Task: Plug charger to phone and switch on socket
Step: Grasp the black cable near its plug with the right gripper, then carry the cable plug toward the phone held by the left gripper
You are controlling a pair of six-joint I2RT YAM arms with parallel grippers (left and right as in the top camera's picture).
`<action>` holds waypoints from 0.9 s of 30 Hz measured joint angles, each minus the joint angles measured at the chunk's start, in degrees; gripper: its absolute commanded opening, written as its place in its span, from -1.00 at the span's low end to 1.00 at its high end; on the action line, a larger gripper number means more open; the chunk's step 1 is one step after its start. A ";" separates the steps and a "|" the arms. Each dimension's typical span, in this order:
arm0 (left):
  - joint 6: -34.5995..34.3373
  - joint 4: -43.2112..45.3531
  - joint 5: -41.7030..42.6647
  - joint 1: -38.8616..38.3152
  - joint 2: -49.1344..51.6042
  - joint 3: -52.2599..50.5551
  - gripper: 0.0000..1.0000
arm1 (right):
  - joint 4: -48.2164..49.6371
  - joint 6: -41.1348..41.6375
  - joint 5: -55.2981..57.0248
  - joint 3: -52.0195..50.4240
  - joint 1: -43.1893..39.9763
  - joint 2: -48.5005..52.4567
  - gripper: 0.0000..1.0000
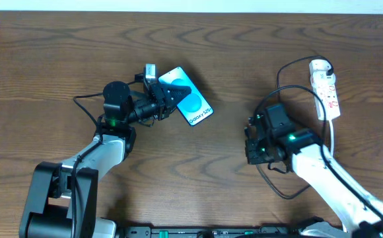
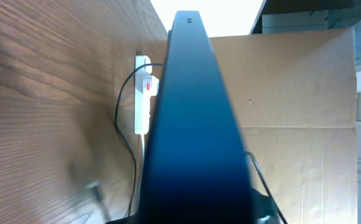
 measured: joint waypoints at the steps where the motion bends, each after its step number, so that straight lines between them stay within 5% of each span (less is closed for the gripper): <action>1: -0.02 -0.04 -0.02 0.00 -0.02 0.00 -0.85 | 0.22 0.09 0.22 0.00 0.31 1.01 -0.62; 8: 0.50 -5.46 -0.02 0.00 0.07 0.02 -0.85 | 3.06 4.66 0.85 -0.04 0.94 6.14 -0.03; 13: 0.81 -5.57 -0.02 0.00 0.07 0.02 -0.85 | 6.78 6.80 0.90 -0.07 1.09 6.14 0.96; 27: 0.81 -5.55 0.00 0.00 0.07 0.02 -0.86 | 11.23 6.80 0.90 -0.07 1.14 6.14 0.99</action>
